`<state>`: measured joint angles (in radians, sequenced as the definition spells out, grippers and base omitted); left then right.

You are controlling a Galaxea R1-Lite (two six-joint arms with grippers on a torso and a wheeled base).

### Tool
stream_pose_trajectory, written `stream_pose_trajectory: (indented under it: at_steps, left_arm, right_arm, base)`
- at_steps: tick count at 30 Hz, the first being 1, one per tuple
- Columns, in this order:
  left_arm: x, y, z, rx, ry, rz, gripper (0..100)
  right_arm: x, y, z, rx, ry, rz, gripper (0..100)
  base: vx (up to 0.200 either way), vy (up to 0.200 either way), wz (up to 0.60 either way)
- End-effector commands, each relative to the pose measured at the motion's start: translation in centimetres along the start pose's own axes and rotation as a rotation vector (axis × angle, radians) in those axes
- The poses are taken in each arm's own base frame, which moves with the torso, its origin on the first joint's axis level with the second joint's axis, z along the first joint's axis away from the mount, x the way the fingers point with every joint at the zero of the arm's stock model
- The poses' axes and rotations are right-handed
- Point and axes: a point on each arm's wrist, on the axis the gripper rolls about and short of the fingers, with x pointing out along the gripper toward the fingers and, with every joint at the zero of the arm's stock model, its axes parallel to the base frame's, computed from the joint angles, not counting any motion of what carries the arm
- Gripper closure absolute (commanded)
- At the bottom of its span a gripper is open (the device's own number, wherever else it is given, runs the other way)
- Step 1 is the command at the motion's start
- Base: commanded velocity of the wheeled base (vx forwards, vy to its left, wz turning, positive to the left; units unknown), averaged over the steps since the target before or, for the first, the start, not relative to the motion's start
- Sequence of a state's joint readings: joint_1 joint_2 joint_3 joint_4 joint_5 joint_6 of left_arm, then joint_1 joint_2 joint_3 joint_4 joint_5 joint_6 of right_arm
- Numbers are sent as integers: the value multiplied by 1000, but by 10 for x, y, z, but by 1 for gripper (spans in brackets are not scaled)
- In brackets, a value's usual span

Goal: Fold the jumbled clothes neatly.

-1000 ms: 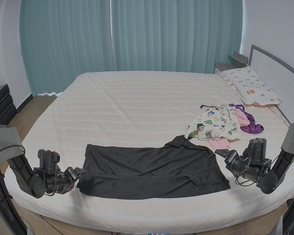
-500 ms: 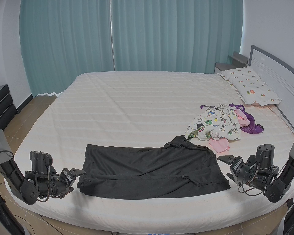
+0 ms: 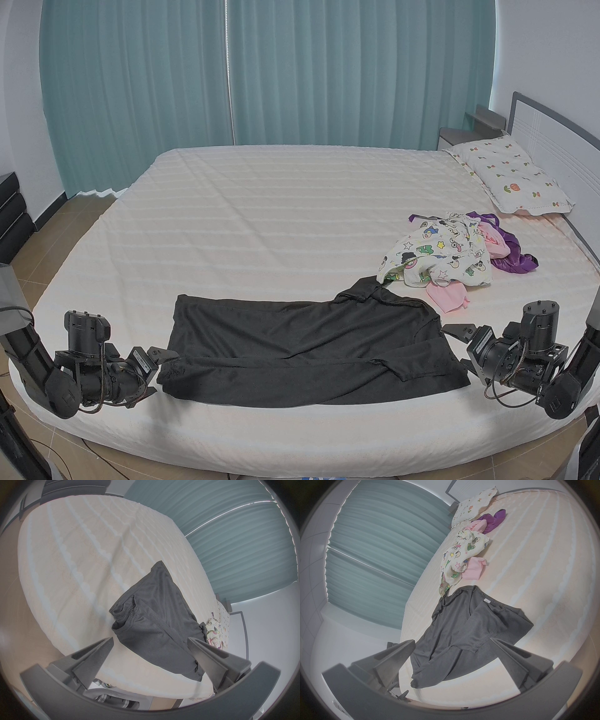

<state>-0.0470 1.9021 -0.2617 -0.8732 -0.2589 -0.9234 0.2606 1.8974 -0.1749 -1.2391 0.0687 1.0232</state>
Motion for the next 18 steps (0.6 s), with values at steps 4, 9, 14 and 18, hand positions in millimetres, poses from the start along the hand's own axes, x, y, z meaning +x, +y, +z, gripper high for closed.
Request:
stream_pose_trajectory:
  at_steps: [4,9,14,18]
  left_arm:
    - [3,0,3,-7,-26,-20,0]
    - [6,-1,4,-16,-30,-20,0]
    - [9,2,3,-20,-21,-8,0]
    - [9,2,3,-21,-19,-9,0]
  right_arm:
    - [-1,1,0,-3,-1,3,0]
    - [-1,1,0,-3,-2,4,0]
    - [0,1,-2,-4,5,3,0]
    - [0,1,-2,-4,8,1,0]
  base:
    - [0,0,0]
    - [0,0,0]
    - [0,0,0]
    - [0,0,0]
